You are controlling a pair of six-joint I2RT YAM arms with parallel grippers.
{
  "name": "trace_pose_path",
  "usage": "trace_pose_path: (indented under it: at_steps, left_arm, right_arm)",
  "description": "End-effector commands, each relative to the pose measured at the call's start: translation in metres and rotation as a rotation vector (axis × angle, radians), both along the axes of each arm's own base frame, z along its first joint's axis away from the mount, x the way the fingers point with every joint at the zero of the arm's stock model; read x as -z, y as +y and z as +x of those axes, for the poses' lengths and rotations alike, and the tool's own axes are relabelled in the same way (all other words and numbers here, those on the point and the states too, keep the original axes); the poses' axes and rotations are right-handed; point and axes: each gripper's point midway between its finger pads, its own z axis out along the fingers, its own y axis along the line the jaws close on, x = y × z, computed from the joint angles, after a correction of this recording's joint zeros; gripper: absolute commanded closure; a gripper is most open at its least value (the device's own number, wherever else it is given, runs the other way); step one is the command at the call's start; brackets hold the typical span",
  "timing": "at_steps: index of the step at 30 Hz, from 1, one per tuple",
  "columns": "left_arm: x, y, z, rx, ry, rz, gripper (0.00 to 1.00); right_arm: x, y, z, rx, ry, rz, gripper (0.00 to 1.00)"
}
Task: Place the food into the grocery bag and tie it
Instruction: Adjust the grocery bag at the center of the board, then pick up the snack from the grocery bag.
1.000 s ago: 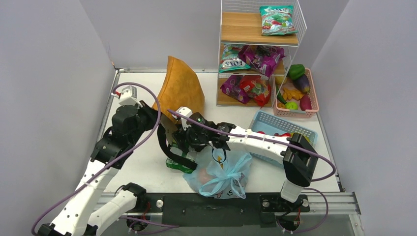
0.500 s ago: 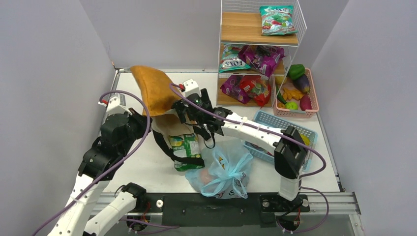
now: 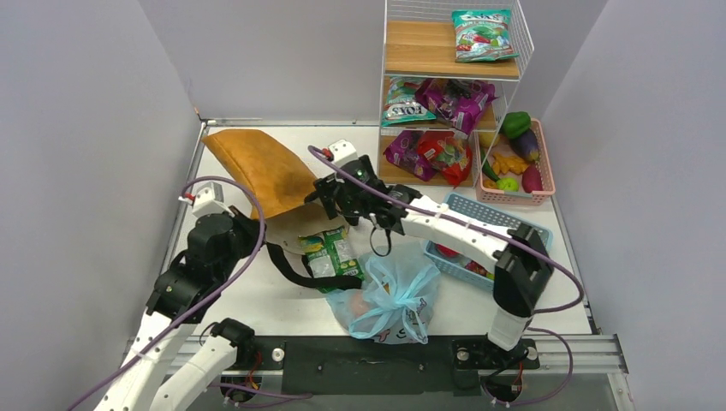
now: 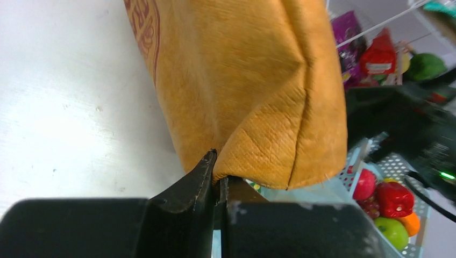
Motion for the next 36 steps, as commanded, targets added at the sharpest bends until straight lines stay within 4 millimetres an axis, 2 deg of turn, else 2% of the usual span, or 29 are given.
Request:
trace_pose_path:
  at_steps: [1, 4, 7, 8, 12, 14, 16, 19, 25, 32, 36]
  left_arm:
    - [0.004, -0.015, 0.012, 0.023, -0.021, -0.064, 1.0]
    - [0.005, -0.019, 0.017, 0.03, -0.027, -0.076, 1.0]
    - [0.003, -0.023, 0.019, 0.038, -0.034, -0.094, 1.0]
    - [0.0, -0.024, 0.02, 0.04, -0.041, -0.1, 1.0]
    - [-0.002, -0.028, 0.02, 0.058, -0.038, -0.108, 1.0]
    - [0.0, -0.031, 0.021, 0.075, -0.03, -0.109, 1.0]
    - [0.006, -0.035, 0.022, 0.083, -0.013, -0.112, 1.0]
    - [0.013, -0.039, 0.024, 0.094, 0.004, -0.121, 1.0]
    - [0.016, -0.038, 0.021, 0.088, 0.005, -0.126, 1.0]
    - [0.014, -0.039, 0.022, 0.087, 0.002, -0.131, 1.0]
    - [0.016, -0.04, 0.023, 0.086, 0.003, -0.133, 1.0]
  right_arm:
    - [-0.053, -0.029, -0.034, -0.028, 0.028, 0.145, 0.13]
    - [-0.066, -0.042, -0.056, -0.007, 0.093, 0.204, 0.14]
    - [-0.065, -0.038, -0.083, -0.023, 0.179, 0.247, 0.16]
    - [-0.065, -0.032, -0.097, -0.065, 0.194, 0.248, 0.16]
    - [-0.045, -0.017, -0.139, -0.198, 0.25, 0.209, 0.18]
    - [-0.032, -0.012, -0.148, -0.211, 0.296, 0.218, 0.19]
    - [-0.016, -0.011, -0.149, -0.186, 0.342, 0.207, 0.19]
    - [0.02, -0.012, -0.142, -0.123, 0.407, 0.159, 0.17]
    - [0.085, -0.013, -0.129, -0.072, 0.516, 0.118, 0.18]
    - [0.137, -0.02, -0.118, -0.022, 0.565, 0.069, 0.2]
    - [0.152, -0.016, -0.117, -0.022, 0.581, 0.093, 0.22]
